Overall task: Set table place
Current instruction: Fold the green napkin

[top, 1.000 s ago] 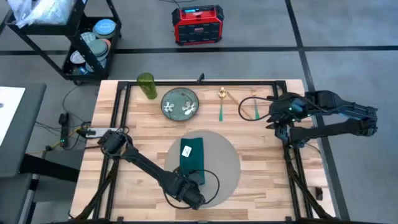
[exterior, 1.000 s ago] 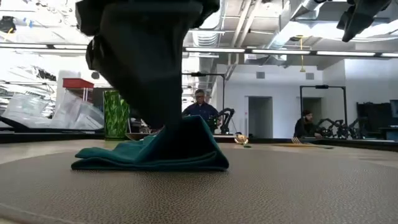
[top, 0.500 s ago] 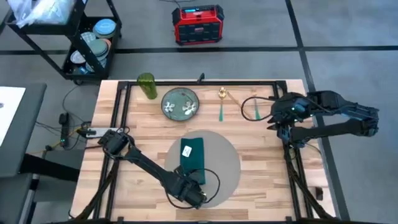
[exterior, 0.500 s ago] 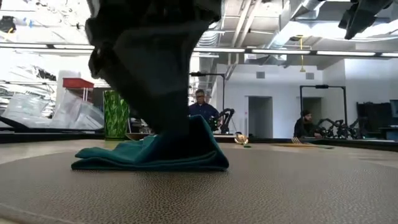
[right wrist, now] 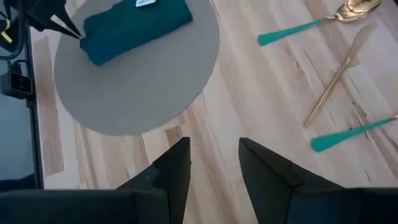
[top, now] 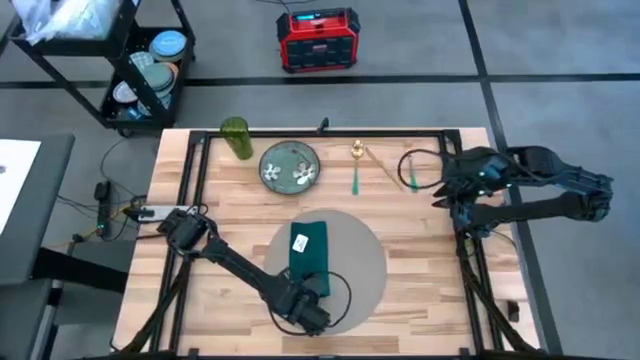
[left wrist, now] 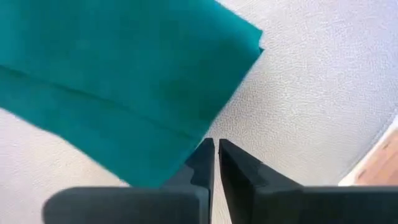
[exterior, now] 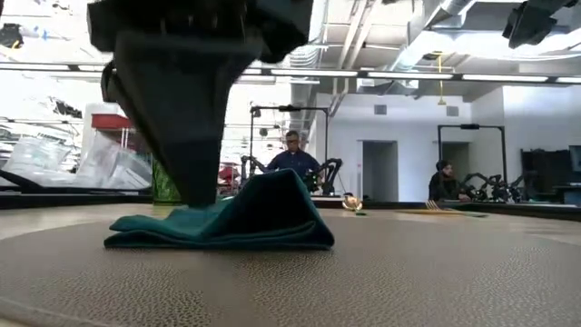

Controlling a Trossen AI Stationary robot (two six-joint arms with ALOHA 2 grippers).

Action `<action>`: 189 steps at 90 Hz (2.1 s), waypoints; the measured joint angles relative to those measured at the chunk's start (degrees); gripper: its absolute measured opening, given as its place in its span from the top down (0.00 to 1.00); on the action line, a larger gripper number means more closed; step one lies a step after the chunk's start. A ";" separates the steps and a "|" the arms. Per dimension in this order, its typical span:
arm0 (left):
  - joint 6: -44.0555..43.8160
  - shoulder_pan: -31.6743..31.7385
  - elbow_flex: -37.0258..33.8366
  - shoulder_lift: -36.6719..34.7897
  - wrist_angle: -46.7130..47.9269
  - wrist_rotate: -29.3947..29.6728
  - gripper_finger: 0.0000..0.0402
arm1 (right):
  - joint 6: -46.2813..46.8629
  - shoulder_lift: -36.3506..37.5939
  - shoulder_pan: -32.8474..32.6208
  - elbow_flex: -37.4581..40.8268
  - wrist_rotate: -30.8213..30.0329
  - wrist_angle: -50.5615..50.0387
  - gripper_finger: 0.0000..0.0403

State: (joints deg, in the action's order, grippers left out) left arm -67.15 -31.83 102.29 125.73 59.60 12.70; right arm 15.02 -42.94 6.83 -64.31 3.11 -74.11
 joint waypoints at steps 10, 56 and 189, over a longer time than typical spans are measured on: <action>-0.15 0.00 0.62 0.00 0.89 0.03 1.00 | 0.03 -0.02 0.00 0.00 0.00 -0.02 0.69; -7.69 -0.15 2.47 -0.11 -3.53 1.52 0.95 | -1.98 -0.04 -0.02 0.00 0.02 -0.38 0.69; -13.79 0.71 -1.32 -0.01 -6.58 4.45 0.59 | 0.10 7.41 -0.02 0.00 0.11 -0.68 0.69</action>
State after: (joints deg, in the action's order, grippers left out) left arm -80.94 -31.13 100.97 125.72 53.02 17.15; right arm 15.11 -35.53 6.81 -64.31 3.22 -74.79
